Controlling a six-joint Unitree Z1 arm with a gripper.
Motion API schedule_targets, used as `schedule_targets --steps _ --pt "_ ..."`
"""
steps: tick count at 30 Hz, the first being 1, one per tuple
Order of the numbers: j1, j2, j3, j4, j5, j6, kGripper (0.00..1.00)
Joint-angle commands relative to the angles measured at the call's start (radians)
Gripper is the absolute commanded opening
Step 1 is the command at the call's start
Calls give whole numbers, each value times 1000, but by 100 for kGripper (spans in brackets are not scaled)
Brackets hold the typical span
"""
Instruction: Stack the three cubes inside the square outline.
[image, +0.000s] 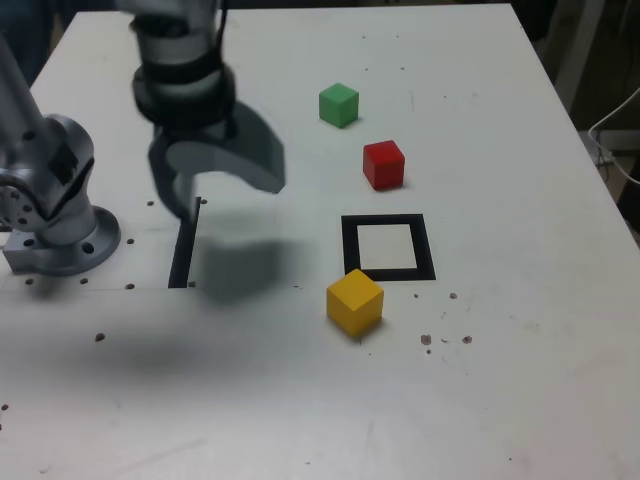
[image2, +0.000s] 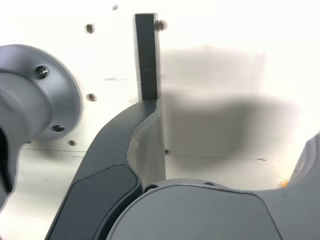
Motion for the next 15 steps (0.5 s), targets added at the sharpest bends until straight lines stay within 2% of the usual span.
schedule_targets --steps 1,5,15 --pt "9 21 -67 34 14 8 100" --pt "34 59 -161 73 14 30 99" --pt "127 185 -328 128 -31 138 99"
